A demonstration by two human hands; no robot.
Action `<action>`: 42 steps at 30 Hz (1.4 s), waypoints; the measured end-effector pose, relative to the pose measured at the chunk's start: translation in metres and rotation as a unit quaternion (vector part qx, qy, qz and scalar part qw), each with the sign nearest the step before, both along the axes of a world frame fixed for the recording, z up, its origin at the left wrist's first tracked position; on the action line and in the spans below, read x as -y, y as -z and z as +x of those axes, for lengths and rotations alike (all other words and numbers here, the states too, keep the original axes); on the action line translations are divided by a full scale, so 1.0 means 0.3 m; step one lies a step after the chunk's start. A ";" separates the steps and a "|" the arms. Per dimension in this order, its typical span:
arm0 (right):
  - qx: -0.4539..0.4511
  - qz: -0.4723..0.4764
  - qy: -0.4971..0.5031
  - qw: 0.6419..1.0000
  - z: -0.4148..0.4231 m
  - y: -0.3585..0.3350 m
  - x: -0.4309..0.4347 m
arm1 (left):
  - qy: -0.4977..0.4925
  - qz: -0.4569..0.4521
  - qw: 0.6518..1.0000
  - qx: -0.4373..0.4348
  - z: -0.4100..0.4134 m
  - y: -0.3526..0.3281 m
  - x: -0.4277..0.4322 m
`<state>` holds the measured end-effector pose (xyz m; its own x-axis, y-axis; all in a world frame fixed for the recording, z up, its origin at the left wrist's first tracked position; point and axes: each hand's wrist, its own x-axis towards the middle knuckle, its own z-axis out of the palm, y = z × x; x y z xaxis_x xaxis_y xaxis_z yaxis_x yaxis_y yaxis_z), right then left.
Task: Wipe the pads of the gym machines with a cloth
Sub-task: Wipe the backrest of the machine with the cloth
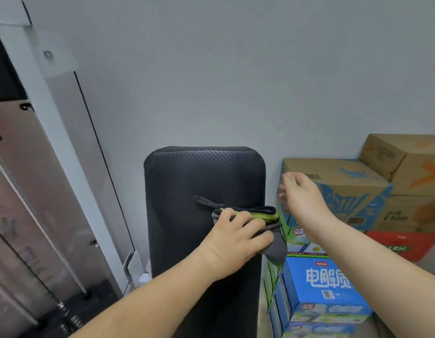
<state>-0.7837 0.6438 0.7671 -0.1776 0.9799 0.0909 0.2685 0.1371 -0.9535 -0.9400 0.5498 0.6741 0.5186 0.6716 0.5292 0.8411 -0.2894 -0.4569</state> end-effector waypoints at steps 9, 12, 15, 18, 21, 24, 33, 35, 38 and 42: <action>0.100 0.101 -0.058 0.988 -0.215 -0.082 0.024 | -0.315 0.083 0.886 0.331 -0.357 -0.448 0.019; 0.114 0.131 -0.058 0.983 -0.226 -0.053 0.003 | -0.313 0.067 0.882 0.345 -0.317 -0.438 -0.003; 0.125 0.128 -0.096 0.979 -0.218 -0.034 -0.042 | -0.339 0.070 0.874 0.342 -0.292 -0.490 -0.053; 0.115 0.126 -0.101 0.980 -0.216 -0.031 -0.065 | -0.328 0.001 0.882 0.338 -0.147 -0.545 -0.163; 0.136 0.116 -0.132 0.975 -0.198 -0.027 -0.091 | -0.257 -0.071 0.905 0.330 0.009 -0.562 -0.251; 0.146 0.082 -0.137 0.976 -0.183 -0.041 -0.084 | -0.179 -0.099 0.929 0.309 0.005 -0.561 -0.243; 0.092 0.071 -0.096 0.989 -0.213 -0.077 -0.025 | -0.166 0.122 0.926 0.317 -0.418 -0.340 0.051; 0.091 0.075 -0.085 0.989 -0.216 -0.063 -0.032 | -0.178 0.194 0.914 0.310 -0.372 -0.198 0.062; 0.088 0.087 -0.072 0.990 -0.223 -0.046 -0.040 | -0.177 0.220 0.908 0.309 -0.278 0.016 0.073; 0.039 0.063 -0.025 0.997 -0.245 -0.010 -0.025 | -0.163 0.128 0.944 0.256 -0.200 0.321 0.166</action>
<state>-0.8573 0.6512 0.7700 -0.2381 0.9511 0.1968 0.3301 0.2698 -0.9045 -1.0001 0.5001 0.5778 -0.0620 0.5673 0.8212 0.9960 0.0886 0.0141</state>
